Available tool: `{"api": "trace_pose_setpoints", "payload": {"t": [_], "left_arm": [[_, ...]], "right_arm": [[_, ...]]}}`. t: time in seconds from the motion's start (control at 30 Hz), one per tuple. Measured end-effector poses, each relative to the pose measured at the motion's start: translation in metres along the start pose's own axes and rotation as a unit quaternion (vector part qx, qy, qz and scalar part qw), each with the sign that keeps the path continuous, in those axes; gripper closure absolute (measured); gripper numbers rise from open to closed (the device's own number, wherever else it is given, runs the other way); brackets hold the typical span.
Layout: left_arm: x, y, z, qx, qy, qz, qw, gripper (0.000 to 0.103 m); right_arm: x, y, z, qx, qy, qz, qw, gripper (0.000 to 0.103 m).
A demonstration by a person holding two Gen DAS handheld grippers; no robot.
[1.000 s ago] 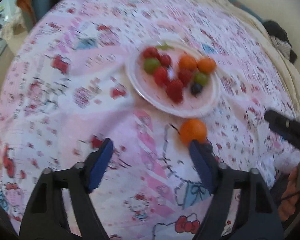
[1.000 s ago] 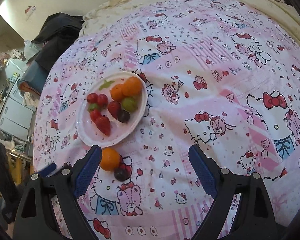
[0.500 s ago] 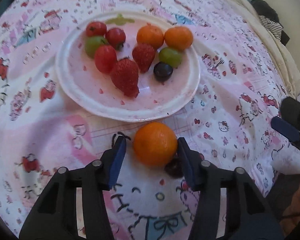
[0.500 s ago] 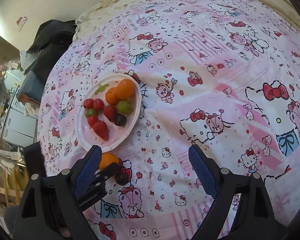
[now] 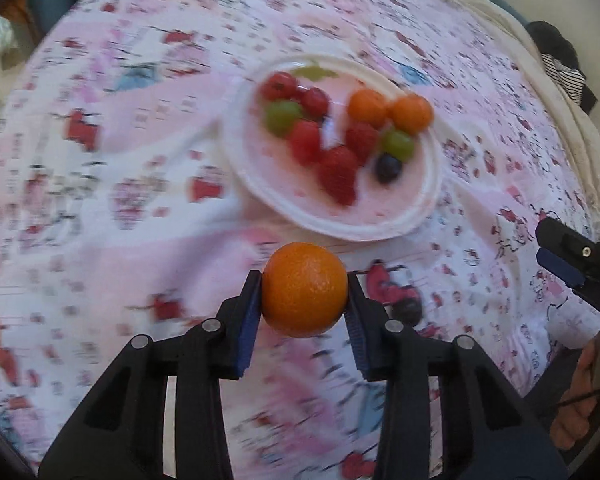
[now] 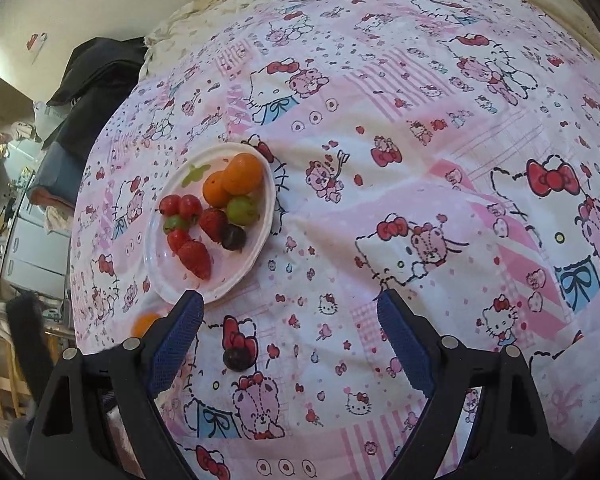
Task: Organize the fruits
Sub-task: 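Lift the tangerine with the left gripper while the right grasps the dark grape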
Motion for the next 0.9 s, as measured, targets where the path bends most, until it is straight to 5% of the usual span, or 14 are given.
{"api": "trace_pose_setpoints", "payload": {"t": [0.13,0.23,0.47,0.6,0.9], "left_arm": [[0.004,-0.02,-0.025,0.033,0.019,0.017,0.9991,0.068],[0.004,-0.03,-0.044,0.045,0.025,0.02,0.9985,0.068],[0.003,-0.039,-0.07,0.05,0.039,0.014,0.9979,0.068],[0.003,-0.044,-0.064,0.032,0.043,-0.016,0.9984,0.068],[0.009,-0.032,-0.061,0.011,0.05,-0.025,0.9984,0.068]], "right_arm": [[-0.004,-0.01,0.01,0.017,-0.022,-0.009,1.0,0.012],[-0.011,-0.02,0.023,0.055,-0.063,-0.015,0.996,0.023],[-0.035,-0.044,0.052,0.051,-0.114,-0.082,0.989,0.049],[-0.051,-0.055,0.065,0.052,-0.138,-0.111,0.983,0.055],[-0.078,-0.075,0.081,0.021,-0.121,-0.226,0.966,0.061]]}}
Point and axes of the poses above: each gripper's, at about its wrist camera, not at the fingertips, and z roughly the way its jaws point, y to its right, x to its top, the point moved 1 cm from there along z, roughly the way its jaws point, and after that the axes turned 12 degrees about y, right-handed, at the moved point
